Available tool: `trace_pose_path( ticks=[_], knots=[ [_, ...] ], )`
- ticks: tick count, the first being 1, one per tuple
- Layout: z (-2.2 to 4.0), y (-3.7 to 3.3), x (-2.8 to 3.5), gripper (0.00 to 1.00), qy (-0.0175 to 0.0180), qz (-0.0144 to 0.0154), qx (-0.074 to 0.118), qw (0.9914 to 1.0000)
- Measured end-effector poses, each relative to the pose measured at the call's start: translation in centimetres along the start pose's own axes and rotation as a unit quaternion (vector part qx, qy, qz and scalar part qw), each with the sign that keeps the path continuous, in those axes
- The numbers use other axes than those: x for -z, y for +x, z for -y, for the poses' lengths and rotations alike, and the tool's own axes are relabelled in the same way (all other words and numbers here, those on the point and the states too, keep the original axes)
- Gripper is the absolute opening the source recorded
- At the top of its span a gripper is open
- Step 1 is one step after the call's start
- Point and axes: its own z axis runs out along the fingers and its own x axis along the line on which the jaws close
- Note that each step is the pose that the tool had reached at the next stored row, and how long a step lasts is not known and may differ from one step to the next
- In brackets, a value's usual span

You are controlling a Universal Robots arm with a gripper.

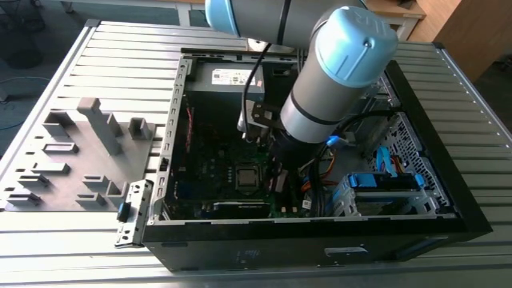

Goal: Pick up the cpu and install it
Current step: 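Install the first cpu locking lever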

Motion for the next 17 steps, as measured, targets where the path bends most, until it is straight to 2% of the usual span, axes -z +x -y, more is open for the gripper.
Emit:
trace_pose_path(
  ticks=[3,7,8,12,17],
  knots=[
    [-0.18,0.05,0.98,0.11,0.0,-0.0001,0.0,1.0],
    [-0.5,0.15,2.67,0.11,0.0001,0.0,0.0,1.0],
    [-0.71,0.21,3.84,0.11,0.0001,-0.0001,0.0,1.0],
    [-0.84,0.15,3.84,0.11,0.0001,0.0001,0.0,1.0],
    [-2.02,-0.11,3.58,0.11,-0.0001,0.0011,0.0,1.0]
  ],
)
